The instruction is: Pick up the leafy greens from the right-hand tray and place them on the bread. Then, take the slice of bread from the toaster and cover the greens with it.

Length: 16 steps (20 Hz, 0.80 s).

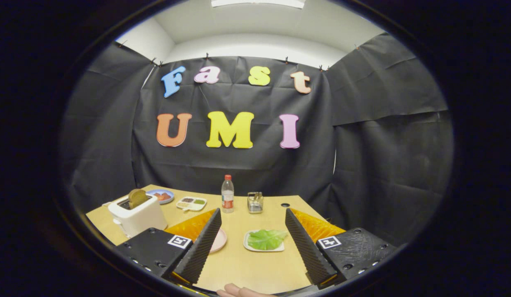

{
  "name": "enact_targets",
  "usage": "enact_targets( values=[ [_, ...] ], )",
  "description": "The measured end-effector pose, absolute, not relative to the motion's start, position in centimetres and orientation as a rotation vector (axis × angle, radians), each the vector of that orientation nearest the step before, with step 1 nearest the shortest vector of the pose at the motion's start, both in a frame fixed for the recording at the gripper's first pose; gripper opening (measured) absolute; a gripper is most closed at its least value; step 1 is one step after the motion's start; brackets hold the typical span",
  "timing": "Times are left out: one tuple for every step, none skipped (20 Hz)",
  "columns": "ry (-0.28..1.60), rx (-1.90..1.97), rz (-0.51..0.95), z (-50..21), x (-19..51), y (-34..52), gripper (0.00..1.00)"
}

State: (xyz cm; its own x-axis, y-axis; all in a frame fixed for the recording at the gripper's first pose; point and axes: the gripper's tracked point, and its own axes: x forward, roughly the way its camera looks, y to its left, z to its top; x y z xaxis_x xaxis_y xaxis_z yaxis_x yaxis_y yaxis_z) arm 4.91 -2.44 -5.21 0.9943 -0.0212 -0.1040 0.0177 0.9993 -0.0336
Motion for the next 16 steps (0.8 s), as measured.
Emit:
enact_targets(
  values=[
    [0.116, -0.042, -0.021, -6.0, 5.9, -3.0, 0.95],
    [0.129, -0.049, -0.015, -6.7, 7.0, -3.4, 0.95],
    [0.144, -0.052, -0.015, -7.7, 8.3, -4.0, 0.95],
    [0.152, -0.054, -0.009, -8.5, 9.6, -4.7, 0.95],
    [0.165, -0.057, -0.018, -9.4, 11.0, -5.6, 0.95],
    [0.178, -0.064, -0.03, -10.3, 12.4, -6.6, 0.95],
    [0.188, -0.068, -0.044, -11.1, 13.8, -7.5, 0.95],
    [0.196, -0.07, -0.05, -11.9, 15.2, -8.2, 0.95],
    [0.206, -0.08, -0.045, -12.7, 16.6, -8.6, 0.95],
    [0.215, -0.087, -0.056, -13.5, 17.9, -9.4, 0.95],
    [0.219, -0.089, -0.06, -14.1, 19.1, -10.2, 0.95],
    [0.225, -0.087, -0.059, -14.7, 20.5, -10.6, 0.95],
    [0.239, -0.082, -0.058, -15.7, 21.8, -11.1, 0.95],
    [0.256, -0.076, -0.054, -16.6, 23.0, -11.5, 0.95],
    [0.277, -0.069, -0.05, -17.8, 24.2, -11.9, 0.96],
    [0.301, -0.068, -0.057, -19.0, 25.3, -12.5, 0.96]
  ],
)
